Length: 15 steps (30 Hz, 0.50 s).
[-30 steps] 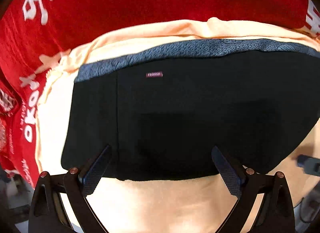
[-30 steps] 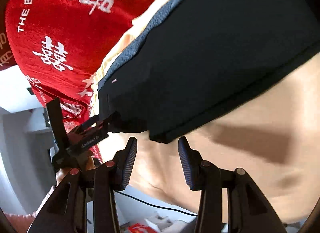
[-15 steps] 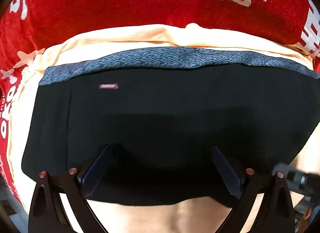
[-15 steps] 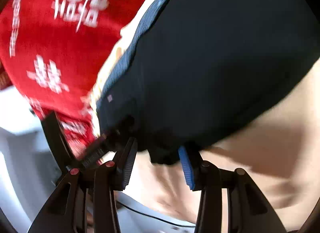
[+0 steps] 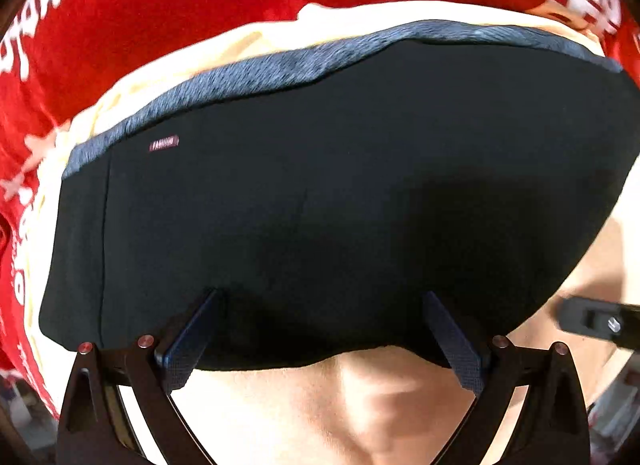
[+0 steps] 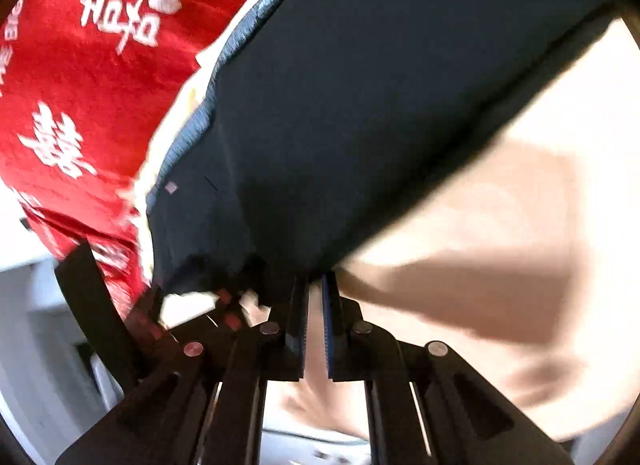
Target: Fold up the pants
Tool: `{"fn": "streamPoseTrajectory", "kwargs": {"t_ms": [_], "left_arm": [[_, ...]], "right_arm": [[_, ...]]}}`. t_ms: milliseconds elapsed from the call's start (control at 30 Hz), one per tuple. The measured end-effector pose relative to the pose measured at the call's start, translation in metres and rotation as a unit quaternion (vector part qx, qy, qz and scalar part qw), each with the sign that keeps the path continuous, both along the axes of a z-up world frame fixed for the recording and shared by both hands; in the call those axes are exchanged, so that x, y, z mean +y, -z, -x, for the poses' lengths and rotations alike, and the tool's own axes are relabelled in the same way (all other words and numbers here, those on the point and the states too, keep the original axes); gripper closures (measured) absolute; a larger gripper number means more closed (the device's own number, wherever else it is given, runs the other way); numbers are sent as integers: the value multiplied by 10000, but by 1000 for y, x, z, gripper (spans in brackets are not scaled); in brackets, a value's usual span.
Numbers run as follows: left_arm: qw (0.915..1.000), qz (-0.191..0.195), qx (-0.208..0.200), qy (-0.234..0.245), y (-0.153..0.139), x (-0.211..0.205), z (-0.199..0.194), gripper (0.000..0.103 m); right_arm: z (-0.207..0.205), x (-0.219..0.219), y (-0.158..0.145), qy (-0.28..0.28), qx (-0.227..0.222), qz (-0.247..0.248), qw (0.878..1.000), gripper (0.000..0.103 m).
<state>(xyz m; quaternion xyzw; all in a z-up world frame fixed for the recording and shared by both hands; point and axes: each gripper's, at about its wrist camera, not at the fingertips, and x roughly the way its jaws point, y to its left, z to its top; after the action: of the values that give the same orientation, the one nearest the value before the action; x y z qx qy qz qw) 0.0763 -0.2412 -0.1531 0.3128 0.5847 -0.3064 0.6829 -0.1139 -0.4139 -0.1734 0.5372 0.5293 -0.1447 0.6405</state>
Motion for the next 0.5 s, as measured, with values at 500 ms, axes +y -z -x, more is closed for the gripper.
{"fn": "streamPoseTrajectory", "kwargs": {"t_ms": [500], "left_arm": [[9994,299,-74,-131,-10,-55,2,2]], "right_arm": [[-9,-88,-27,-1397,803,2411,9570,69]]}}
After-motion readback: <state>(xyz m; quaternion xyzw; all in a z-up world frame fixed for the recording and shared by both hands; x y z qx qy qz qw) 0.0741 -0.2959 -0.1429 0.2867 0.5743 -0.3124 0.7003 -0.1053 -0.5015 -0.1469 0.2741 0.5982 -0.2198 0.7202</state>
